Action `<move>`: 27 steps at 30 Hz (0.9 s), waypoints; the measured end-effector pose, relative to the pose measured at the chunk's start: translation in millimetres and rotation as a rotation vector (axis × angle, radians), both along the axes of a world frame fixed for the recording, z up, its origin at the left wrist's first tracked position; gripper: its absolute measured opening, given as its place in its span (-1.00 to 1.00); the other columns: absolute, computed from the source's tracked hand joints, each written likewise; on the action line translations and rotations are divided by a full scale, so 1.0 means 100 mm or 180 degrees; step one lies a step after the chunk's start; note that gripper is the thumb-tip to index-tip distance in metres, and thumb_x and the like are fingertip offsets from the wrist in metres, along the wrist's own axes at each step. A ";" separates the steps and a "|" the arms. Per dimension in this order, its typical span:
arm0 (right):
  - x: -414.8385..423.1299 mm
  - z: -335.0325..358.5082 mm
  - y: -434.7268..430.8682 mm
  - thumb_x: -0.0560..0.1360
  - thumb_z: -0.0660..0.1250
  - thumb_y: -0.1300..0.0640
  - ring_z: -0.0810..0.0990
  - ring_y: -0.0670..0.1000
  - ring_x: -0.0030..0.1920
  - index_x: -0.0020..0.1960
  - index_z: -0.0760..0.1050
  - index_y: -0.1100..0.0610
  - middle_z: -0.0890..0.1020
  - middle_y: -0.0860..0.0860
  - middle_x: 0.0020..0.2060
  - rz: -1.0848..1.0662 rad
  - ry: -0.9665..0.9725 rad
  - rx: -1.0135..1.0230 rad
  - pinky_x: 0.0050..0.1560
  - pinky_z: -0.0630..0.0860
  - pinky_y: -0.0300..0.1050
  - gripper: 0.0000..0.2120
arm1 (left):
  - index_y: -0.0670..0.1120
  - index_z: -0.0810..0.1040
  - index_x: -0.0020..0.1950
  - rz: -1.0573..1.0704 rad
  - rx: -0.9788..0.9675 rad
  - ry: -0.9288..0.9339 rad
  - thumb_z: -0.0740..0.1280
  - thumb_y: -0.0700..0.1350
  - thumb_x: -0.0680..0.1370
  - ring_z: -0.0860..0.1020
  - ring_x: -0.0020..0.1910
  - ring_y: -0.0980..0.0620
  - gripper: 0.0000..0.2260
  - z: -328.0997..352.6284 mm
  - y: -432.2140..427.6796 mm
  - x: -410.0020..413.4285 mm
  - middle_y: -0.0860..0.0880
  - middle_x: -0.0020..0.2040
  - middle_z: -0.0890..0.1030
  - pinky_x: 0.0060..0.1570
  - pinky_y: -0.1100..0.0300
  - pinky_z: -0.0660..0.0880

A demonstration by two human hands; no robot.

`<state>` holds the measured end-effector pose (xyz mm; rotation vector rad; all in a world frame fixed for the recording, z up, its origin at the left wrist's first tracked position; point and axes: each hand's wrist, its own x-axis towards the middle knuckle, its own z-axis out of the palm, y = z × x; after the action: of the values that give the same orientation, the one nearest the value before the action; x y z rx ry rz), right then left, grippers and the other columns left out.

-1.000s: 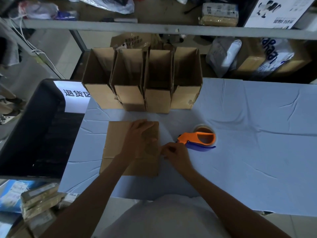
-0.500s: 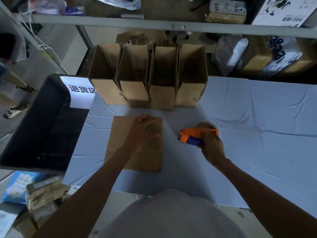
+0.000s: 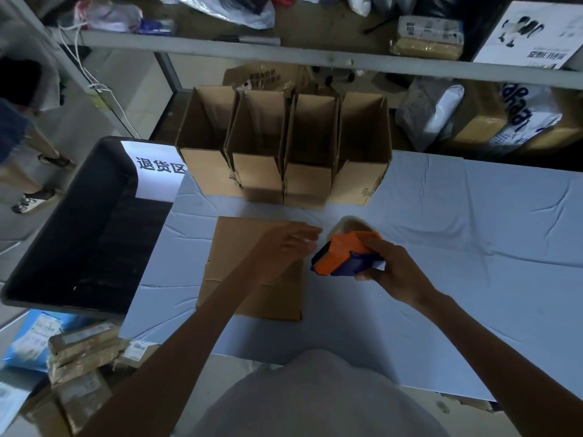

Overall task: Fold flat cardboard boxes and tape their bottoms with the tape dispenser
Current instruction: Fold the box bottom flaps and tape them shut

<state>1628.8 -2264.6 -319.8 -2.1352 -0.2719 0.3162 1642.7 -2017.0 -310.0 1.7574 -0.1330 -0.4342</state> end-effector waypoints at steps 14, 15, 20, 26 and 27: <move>-0.04 0.04 -0.01 0.28 0.55 0.30 0.54 -0.19 0.01 0.31 0.42 0.09 0.58 -0.06 0.04 0.0041 0.0400 -0.0204 -0.03 0.40 -0.51 -0.35 | -0.10 0.61 -0.05 -0.0048 -0.0117 -0.0078 0.35 -0.30 0.50 0.62 -0.14 0.12 -0.87 0.13 -0.10 -0.04 -0.04 -0.12 0.64 -0.03 0.25 0.56; -0.03 0.05 -0.01 0.27 0.56 0.26 0.55 -0.14 0.05 0.31 0.43 0.10 0.59 -0.06 0.05 0.0124 0.0402 -0.0272 0.00 0.42 -0.45 -0.35 | -0.09 0.61 -0.07 -0.0036 -0.0145 -0.0046 0.35 -0.31 0.50 0.62 -0.16 0.11 -0.87 0.14 -0.10 -0.04 -0.06 -0.14 0.63 -0.04 0.23 0.56; -0.07 0.18 0.04 0.18 0.58 0.10 0.58 -0.15 -0.24 -0.06 0.47 0.00 0.60 -0.11 -0.26 0.0392 0.0137 -0.0531 -0.25 0.48 -0.23 -0.59 | -0.13 0.64 0.00 0.0499 0.0716 -0.0066 0.36 -0.17 0.51 0.56 -0.17 0.13 -0.89 0.16 -0.14 -0.01 0.04 -0.17 0.62 -0.07 0.22 0.50; 0.03 0.22 0.16 0.16 0.58 0.06 0.54 -0.15 -0.29 0.11 0.34 -0.03 0.55 -0.14 -0.25 0.0371 -0.0297 -0.1093 -0.31 0.41 -0.28 -0.38 | -0.22 0.62 0.03 0.0722 0.1086 0.0011 0.30 -0.28 0.52 0.51 -0.23 0.13 -0.86 0.08 -0.12 -0.04 0.11 -0.28 0.52 -0.19 0.32 0.45; 0.06 0.23 0.15 0.19 0.56 0.05 0.55 -0.13 -0.28 0.10 0.39 -0.03 0.57 -0.15 -0.26 0.0424 -0.0413 -0.1254 -0.29 0.43 -0.26 -0.45 | -0.22 0.62 0.01 0.0790 0.1045 0.0067 0.31 -0.28 0.52 0.51 -0.24 0.11 -0.87 0.07 -0.11 -0.05 0.09 -0.28 0.53 -0.21 0.33 0.45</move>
<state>1634.5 -2249.2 -296.6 -2.5366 -0.4593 0.3294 1637.7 -2028.0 -303.0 2.0594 0.1802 -0.3046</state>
